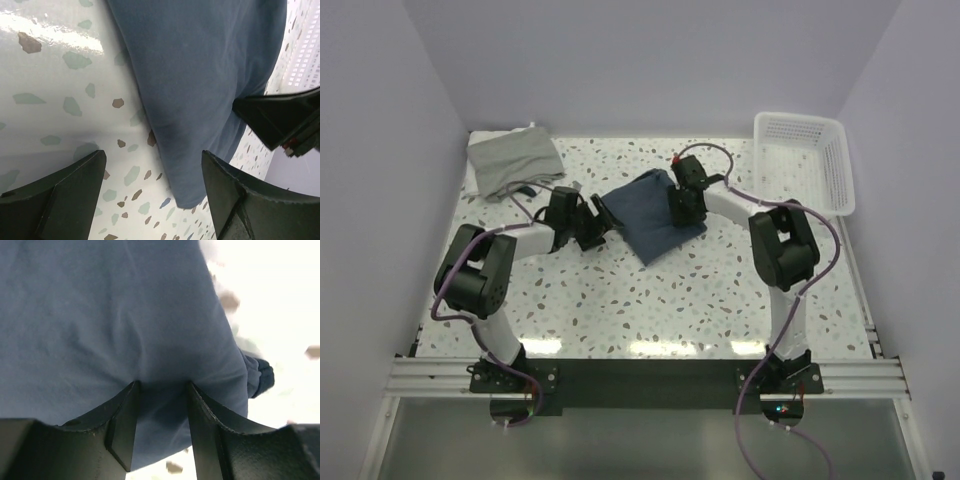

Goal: Fold and stack the tank tops
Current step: Neatly place the folded tank top to the corner

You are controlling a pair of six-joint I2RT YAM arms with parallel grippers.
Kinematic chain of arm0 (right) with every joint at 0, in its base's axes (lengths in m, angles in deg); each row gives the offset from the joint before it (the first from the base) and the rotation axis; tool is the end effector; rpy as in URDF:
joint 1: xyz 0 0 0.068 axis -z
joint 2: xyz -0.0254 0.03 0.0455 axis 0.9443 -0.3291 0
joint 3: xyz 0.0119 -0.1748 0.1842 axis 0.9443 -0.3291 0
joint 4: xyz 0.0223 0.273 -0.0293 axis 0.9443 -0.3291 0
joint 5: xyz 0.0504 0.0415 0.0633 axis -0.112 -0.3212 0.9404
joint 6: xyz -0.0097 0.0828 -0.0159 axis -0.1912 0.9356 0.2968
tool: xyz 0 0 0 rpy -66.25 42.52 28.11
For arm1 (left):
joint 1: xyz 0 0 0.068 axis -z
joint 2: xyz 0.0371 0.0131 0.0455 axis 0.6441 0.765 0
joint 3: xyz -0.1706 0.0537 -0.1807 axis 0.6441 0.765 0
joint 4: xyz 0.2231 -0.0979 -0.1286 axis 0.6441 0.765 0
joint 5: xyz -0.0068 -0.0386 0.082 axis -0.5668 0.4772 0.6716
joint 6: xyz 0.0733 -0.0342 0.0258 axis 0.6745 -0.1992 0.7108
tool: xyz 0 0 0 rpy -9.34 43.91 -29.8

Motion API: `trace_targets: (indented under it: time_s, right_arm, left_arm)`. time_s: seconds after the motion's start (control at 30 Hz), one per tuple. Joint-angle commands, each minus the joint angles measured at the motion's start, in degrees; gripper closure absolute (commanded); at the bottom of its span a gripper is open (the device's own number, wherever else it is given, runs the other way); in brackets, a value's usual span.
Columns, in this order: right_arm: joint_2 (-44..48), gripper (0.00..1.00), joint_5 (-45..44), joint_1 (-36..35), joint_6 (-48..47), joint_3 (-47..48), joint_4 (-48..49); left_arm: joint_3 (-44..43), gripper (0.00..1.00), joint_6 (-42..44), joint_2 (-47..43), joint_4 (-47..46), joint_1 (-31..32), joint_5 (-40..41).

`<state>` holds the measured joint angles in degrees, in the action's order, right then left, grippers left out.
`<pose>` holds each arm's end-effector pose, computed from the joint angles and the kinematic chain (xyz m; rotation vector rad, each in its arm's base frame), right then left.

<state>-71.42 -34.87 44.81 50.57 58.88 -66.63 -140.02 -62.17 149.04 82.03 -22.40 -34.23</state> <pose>0.4271 0.1998 0.1114 -0.1994 2.5959 0.1343 0.3597 -0.1387 0.0904 -0.6250 2.4170 -0.9503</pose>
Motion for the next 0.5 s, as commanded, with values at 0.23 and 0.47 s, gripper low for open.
trace_targets:
  time_s: [0.23, 0.47]
  right_arm:
    - [8.78, 0.54, 13.97, -1.18, 7.82, -12.79, 2.39]
    - [7.29, 0.54, 16.00, -0.92, 8.88, -11.04, 2.74]
  left_arm:
    - [-1.16, 0.24, 2.07, 6.48, 2.32, -0.12, 3.78]
    - [-4.41, 0.28, 4.53, 10.61, 6.97, 2.34, 6.14]
